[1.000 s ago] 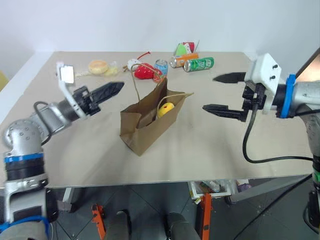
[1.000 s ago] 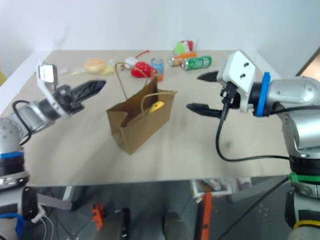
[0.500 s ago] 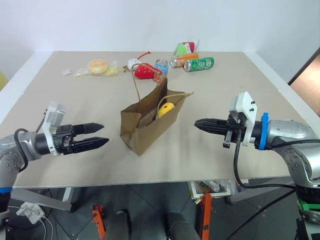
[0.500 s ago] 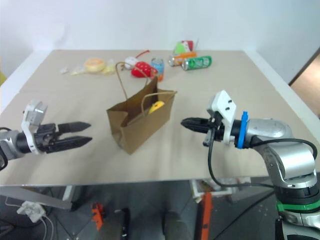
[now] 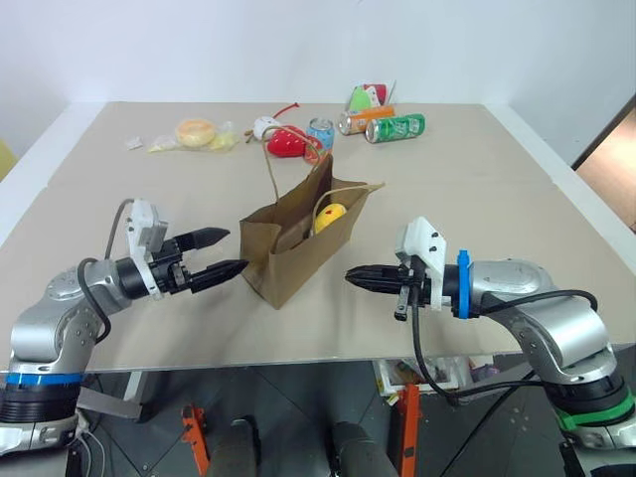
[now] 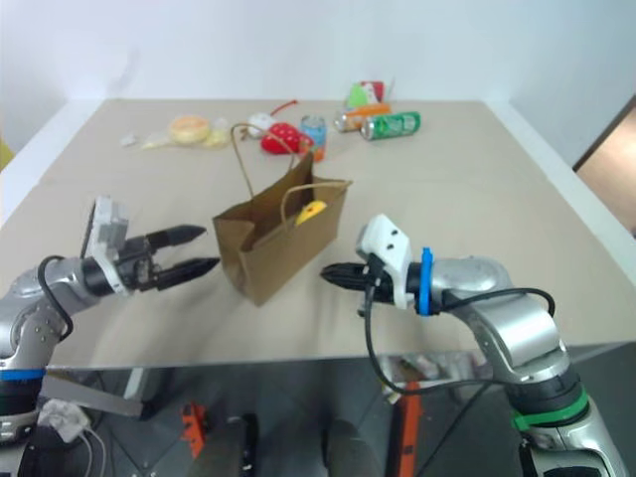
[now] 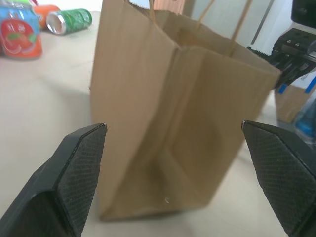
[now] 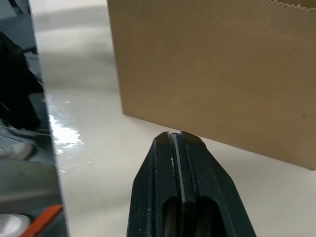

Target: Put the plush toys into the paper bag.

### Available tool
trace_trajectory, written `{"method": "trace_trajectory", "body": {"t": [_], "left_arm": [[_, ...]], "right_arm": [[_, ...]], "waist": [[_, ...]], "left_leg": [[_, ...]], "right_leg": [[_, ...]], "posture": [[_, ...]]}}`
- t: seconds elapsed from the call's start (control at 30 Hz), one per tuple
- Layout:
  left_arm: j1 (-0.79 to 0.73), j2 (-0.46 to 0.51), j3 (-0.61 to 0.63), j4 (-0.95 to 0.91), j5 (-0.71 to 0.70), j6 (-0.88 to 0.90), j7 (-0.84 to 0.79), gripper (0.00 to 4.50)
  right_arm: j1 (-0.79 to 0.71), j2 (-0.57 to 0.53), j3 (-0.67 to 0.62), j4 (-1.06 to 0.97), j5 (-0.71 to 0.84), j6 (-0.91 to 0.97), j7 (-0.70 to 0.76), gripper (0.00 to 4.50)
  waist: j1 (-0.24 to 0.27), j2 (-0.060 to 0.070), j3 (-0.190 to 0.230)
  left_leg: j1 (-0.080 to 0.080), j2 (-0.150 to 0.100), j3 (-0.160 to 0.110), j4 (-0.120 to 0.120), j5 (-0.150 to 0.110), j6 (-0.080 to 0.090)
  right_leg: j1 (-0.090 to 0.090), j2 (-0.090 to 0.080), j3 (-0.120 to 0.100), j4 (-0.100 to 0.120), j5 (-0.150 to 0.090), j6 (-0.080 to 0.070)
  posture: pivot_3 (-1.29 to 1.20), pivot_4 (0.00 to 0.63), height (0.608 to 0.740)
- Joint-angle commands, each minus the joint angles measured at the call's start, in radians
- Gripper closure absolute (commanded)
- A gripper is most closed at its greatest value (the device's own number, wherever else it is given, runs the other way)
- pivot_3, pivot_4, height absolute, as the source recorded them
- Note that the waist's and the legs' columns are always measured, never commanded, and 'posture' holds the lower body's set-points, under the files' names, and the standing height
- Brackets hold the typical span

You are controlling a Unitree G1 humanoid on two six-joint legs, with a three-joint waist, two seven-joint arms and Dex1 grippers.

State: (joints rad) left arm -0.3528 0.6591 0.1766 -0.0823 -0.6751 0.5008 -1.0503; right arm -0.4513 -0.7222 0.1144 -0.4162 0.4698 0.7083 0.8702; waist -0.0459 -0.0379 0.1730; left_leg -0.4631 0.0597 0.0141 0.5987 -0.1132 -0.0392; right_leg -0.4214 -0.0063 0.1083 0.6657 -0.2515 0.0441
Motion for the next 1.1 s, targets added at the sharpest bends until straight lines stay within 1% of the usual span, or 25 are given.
{"method": "trace_trajectory", "body": {"t": [0.03,0.2,0.47,0.8,0.93,1.0,1.1], "left_arm": [[-0.046,-0.027,-0.042,0.007,0.004,-0.016,-0.032,0.00],[-0.062,-0.025,-0.076,-0.020,-0.042,0.046,-0.092,0.00],[-0.093,-0.036,-0.090,0.021,-0.014,0.031,-0.100,0.00],[-0.112,-0.093,-0.114,0.041,0.051,-0.034,-0.069,0.00],[-0.114,-0.110,-0.144,0.048,0.115,-0.069,-0.035,0.00],[-0.114,-0.118,-0.149,0.052,0.124,-0.076,-0.029,0.00],[-0.114,-0.125,-0.143,0.055,0.116,-0.066,-0.030,0.73]], "right_arm": [[-0.071,0.036,0.035,0.051,-0.067,-0.075,-0.015,4.47],[-0.138,0.090,0.081,0.135,-0.141,-0.142,-0.026,4.47],[-0.206,0.181,0.102,0.195,-0.185,-0.172,-0.040,4.47],[-0.248,0.261,0.107,0.241,-0.236,-0.184,-0.085,4.47],[-0.251,0.269,0.107,0.245,-0.250,-0.184,-0.089,4.47],[-0.247,0.265,0.104,0.242,-0.252,-0.184,-0.089,4.47],[-0.240,0.253,0.096,0.236,-0.252,-0.181,-0.084,4.50]], "waist": [[0.000,0.000,0.000],[-0.001,0.000,0.000],[-0.001,0.000,0.000],[-0.001,0.000,0.000],[-0.001,0.000,0.000],[-0.001,0.000,0.000],[-0.001,0.000,0.000]], "left_leg": [[0.000,0.000,0.000,0.000,0.000,0.000],[0.000,0.000,0.000,0.001,0.000,0.000],[0.000,0.001,-0.001,0.000,0.000,0.000],[0.000,0.001,-0.001,0.001,0.000,0.000],[0.000,0.001,-0.001,0.001,0.000,0.001],[0.000,0.001,-0.001,0.001,0.000,0.001],[0.000,0.001,-0.001,0.001,0.000,0.001]], "right_leg": [[0.000,0.000,0.000,0.000,0.000,0.000],[0.000,0.001,0.000,0.000,0.001,0.000],[0.000,0.002,0.000,0.000,0.001,0.001],[0.000,0.002,0.000,0.001,0.002,0.001],[0.000,0.002,0.000,0.001,0.002,0.001],[0.000,0.002,0.000,0.001,0.002,0.001],[0.000,0.002,0.000,0.001,0.003,0.002]], "posture": [[0.00,0.150,0.740],[0.00,0.150,0.740],[0.00,0.150,0.740],[0.00,0.150,0.740],[0.00,0.150,0.740],[0.00,0.150,0.740],[0.00,0.150,0.740]]}}
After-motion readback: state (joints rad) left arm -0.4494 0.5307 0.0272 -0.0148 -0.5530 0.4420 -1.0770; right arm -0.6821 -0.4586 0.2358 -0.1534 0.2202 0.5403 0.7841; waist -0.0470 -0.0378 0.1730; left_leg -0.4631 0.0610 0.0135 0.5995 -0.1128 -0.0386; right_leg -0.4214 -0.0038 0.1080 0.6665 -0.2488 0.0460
